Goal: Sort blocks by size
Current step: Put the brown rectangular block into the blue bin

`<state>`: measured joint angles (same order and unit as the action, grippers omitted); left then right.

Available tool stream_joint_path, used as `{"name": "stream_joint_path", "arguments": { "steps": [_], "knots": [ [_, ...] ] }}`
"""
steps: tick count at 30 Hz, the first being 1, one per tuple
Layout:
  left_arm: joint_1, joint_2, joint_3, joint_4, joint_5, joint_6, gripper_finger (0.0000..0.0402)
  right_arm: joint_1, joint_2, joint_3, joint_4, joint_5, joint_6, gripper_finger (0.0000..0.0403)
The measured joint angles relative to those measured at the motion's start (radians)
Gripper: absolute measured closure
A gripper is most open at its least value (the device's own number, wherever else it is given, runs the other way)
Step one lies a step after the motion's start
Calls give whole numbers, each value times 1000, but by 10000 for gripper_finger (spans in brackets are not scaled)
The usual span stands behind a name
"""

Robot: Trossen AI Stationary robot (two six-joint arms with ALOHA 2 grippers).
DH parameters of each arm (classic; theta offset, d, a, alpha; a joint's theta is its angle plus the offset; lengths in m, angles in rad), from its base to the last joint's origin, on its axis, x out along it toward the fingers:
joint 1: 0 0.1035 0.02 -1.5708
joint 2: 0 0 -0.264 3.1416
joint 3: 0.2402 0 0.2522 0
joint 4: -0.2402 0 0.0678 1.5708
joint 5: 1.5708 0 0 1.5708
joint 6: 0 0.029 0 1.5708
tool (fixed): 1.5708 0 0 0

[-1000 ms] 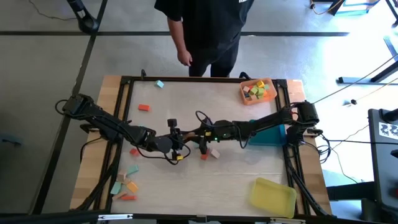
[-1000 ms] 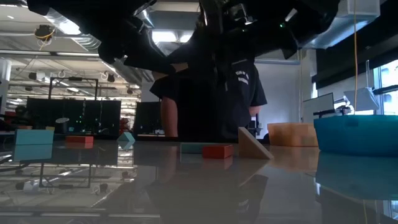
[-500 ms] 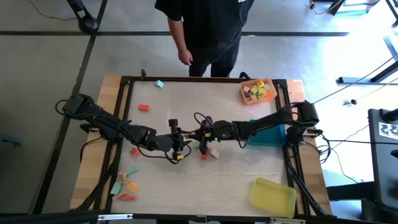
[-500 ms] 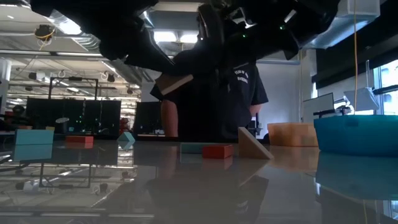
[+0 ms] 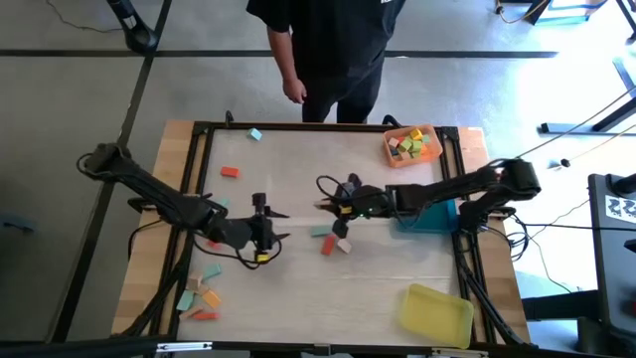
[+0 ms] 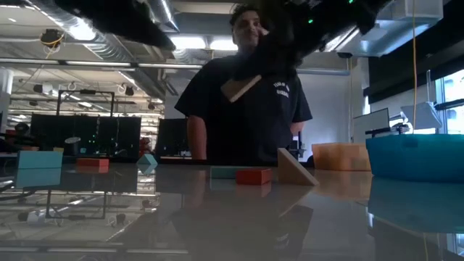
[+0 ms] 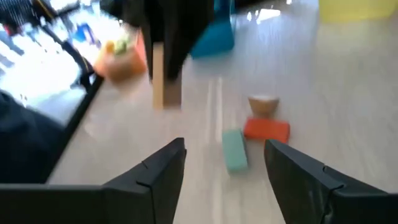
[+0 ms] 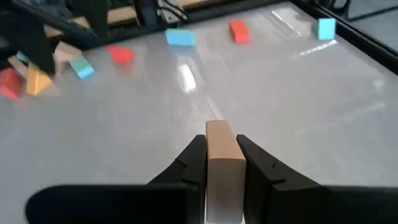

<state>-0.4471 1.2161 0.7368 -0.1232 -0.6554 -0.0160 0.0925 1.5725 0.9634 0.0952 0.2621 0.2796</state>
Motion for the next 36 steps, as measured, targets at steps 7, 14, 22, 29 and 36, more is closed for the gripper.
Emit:
{"name": "stream_joint_path", "arguments": {
  "steps": [7,14,22,29,36],
  "knots": [
    [-5,-12,-10,-155,-2,-213,199,35,-184,0,-389,27,68,345],
    [-1,-6,-55,-109,0,-245,199,107,-350,0,-872,139,366,345],
    [33,-6,-92,-24,1,-238,199,199,-372,0,-1389,191,810,333],
    [57,-6,-92,3,7,-227,199,256,-372,-96,-1417,136,974,345],
    [100,2,-92,12,67,-212,199,254,-371,-231,-1305,151,1020,299]
  ]
}}
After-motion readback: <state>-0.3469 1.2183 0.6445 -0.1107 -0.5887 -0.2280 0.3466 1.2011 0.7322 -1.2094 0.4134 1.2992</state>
